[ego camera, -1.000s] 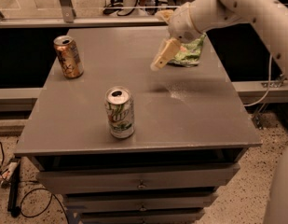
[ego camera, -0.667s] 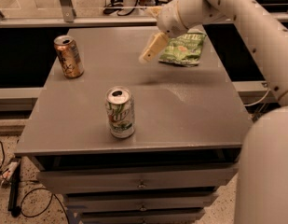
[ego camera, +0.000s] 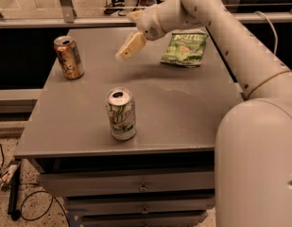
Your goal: Move orange can near green jalapeno chip bag
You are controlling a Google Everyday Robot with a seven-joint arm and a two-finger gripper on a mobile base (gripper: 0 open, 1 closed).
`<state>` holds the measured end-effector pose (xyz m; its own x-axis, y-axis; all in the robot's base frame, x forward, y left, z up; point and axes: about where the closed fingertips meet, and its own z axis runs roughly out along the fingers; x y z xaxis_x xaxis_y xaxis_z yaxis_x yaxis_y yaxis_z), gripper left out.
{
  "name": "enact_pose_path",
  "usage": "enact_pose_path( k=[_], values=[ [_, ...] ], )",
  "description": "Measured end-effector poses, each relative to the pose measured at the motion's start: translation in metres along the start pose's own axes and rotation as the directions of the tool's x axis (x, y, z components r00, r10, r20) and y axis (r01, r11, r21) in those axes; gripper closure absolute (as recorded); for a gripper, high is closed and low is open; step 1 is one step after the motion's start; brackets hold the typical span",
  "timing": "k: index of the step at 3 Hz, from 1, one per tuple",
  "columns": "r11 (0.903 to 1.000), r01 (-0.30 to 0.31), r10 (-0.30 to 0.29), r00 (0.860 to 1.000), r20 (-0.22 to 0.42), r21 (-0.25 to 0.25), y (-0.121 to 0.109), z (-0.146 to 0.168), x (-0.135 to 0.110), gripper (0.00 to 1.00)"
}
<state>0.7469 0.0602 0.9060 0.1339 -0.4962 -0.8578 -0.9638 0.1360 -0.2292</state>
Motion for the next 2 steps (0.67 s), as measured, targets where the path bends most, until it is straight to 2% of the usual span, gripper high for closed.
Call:
enact_pose_path(
  k=[1,2],
  values=[
    [0.9986,-0.036,0.039,0.997,0.074,-0.039,0.012,0.033,-0.01,0.0],
    [0.9931,-0.062,0.076,0.987,0.141,-0.1,0.032,0.069,-0.022,0.0]
  ],
)
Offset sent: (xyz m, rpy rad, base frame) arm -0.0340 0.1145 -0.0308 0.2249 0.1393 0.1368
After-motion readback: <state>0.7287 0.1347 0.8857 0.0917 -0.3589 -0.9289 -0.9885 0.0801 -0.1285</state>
